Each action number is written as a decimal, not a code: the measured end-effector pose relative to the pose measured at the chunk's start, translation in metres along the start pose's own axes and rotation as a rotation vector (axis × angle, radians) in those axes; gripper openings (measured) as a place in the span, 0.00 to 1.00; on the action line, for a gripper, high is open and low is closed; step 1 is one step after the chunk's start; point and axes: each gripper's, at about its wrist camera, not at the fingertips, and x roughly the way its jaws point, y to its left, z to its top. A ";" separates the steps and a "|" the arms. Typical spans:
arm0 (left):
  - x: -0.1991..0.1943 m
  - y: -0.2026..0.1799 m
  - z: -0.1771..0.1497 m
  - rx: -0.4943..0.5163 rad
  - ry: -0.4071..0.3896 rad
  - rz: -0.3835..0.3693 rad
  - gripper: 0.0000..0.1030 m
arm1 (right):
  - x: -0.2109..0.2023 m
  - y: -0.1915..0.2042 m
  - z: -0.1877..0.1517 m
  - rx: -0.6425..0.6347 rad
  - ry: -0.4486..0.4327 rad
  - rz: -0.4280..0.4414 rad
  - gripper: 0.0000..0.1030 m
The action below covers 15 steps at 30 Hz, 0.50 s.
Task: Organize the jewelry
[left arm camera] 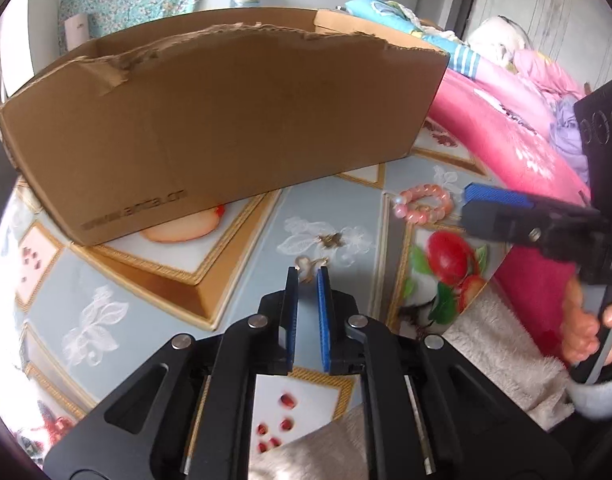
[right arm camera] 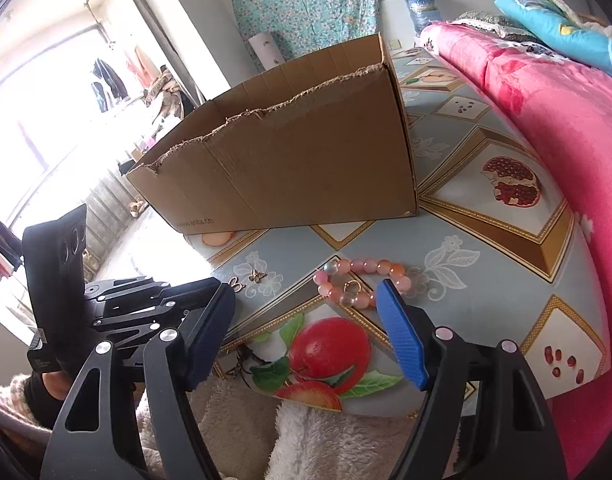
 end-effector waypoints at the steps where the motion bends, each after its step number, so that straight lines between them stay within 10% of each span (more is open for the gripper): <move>1: 0.002 -0.001 0.001 -0.006 -0.002 -0.018 0.08 | 0.001 0.001 0.000 0.002 0.002 0.001 0.70; 7: 0.010 -0.009 0.002 -0.041 0.008 -0.189 0.08 | 0.006 0.000 -0.001 0.014 0.015 0.004 0.70; 11: 0.003 -0.010 0.002 -0.005 -0.017 -0.138 0.12 | 0.011 -0.006 0.000 0.028 0.028 0.007 0.70; 15: 0.000 -0.009 0.007 0.036 -0.031 -0.070 0.38 | 0.012 -0.010 0.001 0.033 0.026 0.019 0.70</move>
